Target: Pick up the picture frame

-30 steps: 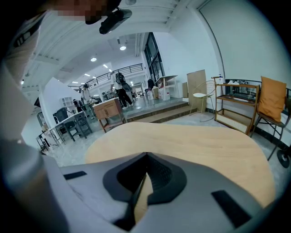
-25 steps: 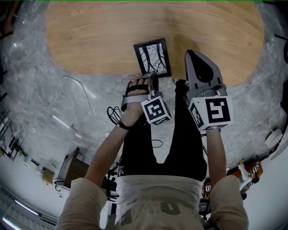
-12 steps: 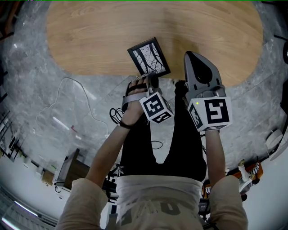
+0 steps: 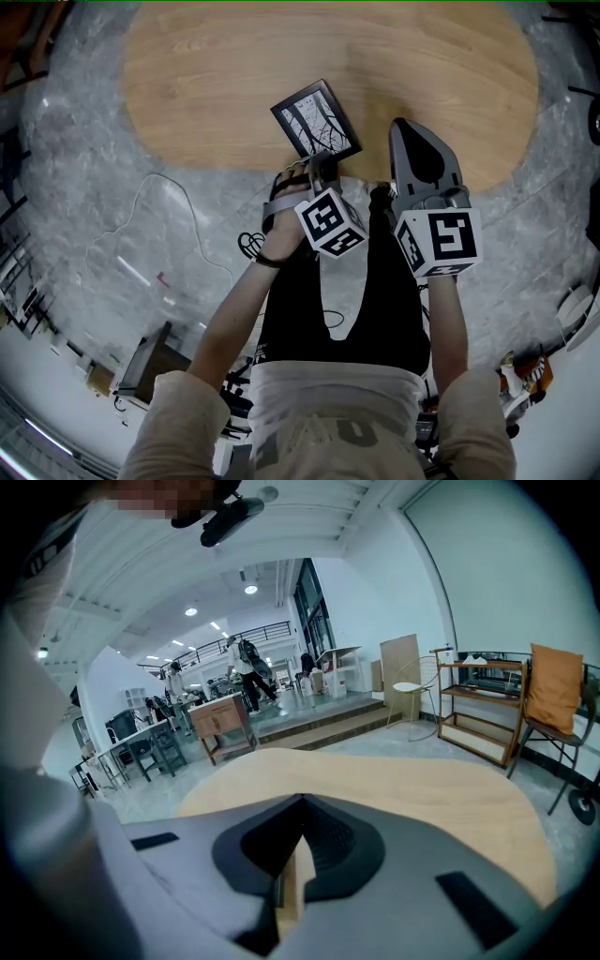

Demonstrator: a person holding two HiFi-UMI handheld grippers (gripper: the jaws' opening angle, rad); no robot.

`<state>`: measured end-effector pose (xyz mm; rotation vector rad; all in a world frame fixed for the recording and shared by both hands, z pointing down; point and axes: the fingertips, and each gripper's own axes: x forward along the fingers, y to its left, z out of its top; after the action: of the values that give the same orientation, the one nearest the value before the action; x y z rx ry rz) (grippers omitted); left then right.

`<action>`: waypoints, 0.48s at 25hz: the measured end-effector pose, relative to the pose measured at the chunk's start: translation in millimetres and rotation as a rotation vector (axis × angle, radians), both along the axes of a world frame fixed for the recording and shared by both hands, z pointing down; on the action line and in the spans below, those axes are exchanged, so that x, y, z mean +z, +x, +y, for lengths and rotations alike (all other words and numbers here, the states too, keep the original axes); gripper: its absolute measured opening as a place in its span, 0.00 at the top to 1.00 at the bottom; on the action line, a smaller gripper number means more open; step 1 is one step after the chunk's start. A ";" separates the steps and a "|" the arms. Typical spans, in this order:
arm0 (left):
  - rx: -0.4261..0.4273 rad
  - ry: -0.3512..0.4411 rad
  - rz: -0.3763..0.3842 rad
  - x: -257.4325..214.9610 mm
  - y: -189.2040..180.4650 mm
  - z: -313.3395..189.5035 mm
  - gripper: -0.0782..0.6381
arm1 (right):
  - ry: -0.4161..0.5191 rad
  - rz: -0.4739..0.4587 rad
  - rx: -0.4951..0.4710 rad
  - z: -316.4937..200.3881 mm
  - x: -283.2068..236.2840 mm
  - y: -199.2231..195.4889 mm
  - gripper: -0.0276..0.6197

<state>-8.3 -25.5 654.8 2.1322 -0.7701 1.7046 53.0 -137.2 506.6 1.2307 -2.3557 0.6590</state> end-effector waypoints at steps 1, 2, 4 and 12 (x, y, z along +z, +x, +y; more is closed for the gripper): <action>-0.012 0.018 0.005 -10.7 -1.0 -9.9 0.79 | 0.011 -0.003 0.003 -4.0 -9.3 -0.5 0.95; -0.024 0.038 0.012 -23.3 -1.7 -21.3 0.79 | 0.024 -0.007 0.008 -9.6 -20.4 -1.0 0.95; -0.049 0.089 0.030 -54.0 -3.7 -48.5 0.79 | 0.062 -0.017 0.028 -25.4 -48.3 -2.1 0.95; -0.200 0.348 0.156 -236.5 -6.2 -164.2 0.79 | 0.273 -0.104 0.165 -100.2 -217.6 5.3 0.95</action>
<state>-14.5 -189.7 418.3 2.2806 -1.2618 1.3642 58.3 -237.4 289.0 1.5557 -2.5123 0.4719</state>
